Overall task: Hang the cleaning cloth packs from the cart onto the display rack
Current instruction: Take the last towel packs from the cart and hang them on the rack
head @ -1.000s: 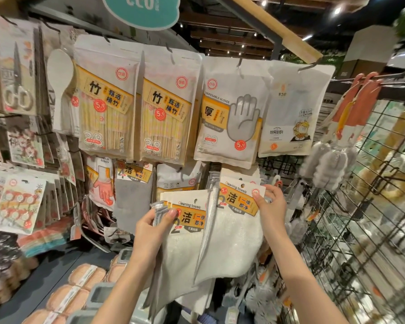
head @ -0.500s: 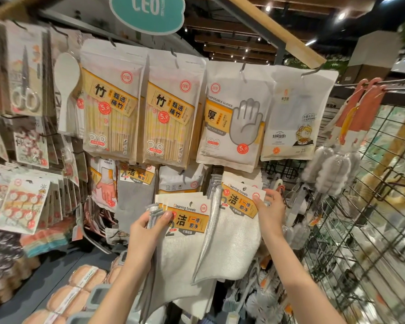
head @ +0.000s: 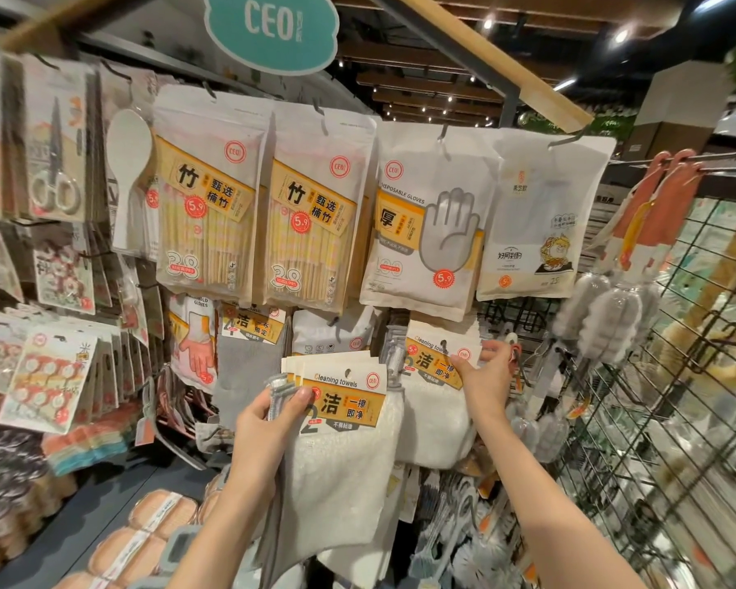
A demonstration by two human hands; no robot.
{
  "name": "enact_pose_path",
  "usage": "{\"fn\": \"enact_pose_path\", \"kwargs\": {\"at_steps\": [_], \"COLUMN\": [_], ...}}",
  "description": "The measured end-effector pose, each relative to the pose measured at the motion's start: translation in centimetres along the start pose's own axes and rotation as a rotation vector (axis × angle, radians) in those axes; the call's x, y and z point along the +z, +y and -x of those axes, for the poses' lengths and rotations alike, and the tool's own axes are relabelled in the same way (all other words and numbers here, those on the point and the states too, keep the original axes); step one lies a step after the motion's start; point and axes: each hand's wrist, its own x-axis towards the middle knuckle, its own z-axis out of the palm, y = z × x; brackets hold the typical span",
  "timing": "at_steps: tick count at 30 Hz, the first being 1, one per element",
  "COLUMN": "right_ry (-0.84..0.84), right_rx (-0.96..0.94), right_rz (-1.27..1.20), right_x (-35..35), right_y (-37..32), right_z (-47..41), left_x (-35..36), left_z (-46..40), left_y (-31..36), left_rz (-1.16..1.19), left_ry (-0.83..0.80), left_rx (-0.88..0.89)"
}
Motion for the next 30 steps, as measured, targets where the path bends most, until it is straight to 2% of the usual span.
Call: {"fn": "enact_pose_path", "kwargs": {"at_steps": [11, 17, 21, 25, 30], "right_ry": [0.086, 0.054, -0.016, -0.095, -0.385], "right_rx": [-0.057, -0.107, -0.097, -0.158, -0.227], "right_rz": [0.241, 0.280, 0.300, 0.189, -0.076], "right_x": [1.5, 1.2, 0.1, -0.8, -0.4], "right_y": [0.0, 0.1, -0.3, -1.7, -4.8], "right_z": [-1.5, -0.7, 0.3, 2.7, 7.7], "left_x": [0.2, 0.0, 0.2, 0.5, 1.0], "left_z": [-0.2, 0.0, 0.5, 0.8, 1.1], "left_y": [0.4, 0.6, 0.9, 0.9, 0.9], "left_rz": [-0.031, -0.028, -0.016, -0.002, 0.028], "left_ry": [0.018, 0.028, 0.033, 0.033, 0.007], "left_rx": [-0.005, -0.011, 0.002, 0.001, 0.010]}}
